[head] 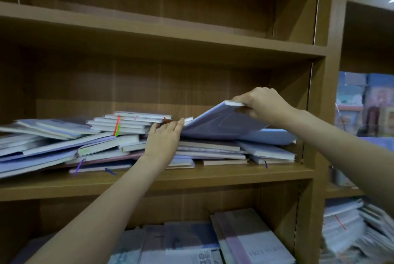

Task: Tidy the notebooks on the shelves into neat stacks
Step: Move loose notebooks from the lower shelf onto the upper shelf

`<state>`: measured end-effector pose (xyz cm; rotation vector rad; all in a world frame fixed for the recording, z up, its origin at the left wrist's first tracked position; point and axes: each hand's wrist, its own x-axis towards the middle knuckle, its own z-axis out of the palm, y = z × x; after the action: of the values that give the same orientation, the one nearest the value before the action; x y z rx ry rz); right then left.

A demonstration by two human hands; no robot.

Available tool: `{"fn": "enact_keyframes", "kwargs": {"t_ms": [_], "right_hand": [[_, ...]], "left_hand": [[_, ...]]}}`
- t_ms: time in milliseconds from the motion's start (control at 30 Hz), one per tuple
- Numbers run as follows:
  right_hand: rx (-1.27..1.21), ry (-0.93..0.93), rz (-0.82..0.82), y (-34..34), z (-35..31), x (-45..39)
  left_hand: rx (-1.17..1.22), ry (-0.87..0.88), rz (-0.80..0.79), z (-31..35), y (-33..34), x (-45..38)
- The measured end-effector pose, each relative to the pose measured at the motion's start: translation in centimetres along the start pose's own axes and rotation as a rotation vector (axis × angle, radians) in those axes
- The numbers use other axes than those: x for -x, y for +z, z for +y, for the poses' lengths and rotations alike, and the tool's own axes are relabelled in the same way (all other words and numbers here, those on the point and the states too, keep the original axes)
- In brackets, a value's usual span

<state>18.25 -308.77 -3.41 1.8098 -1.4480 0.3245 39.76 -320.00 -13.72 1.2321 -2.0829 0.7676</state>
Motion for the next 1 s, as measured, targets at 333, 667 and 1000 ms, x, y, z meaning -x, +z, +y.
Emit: {"fn": "enact_keyframes", "kwargs": {"t_ms": [333, 667, 1000], "right_hand": [[-0.050, -0.060, 0.056, -4.2, -0.9, 5.3], [-0.074, -0.299, 0.291, -4.7, -8.1, 15.2], [-0.369, -0.356, -0.442, 9.0, -17.8, 24.4]], "left_hand": [[0.078, 0.070, -0.106, -1.1, -1.4, 3.3], [1.726, -0.580, -0.051, 3.1, -4.0, 13.1], [2.001, -1.049, -0.487, 4.2, 1.4, 25.7]]}}
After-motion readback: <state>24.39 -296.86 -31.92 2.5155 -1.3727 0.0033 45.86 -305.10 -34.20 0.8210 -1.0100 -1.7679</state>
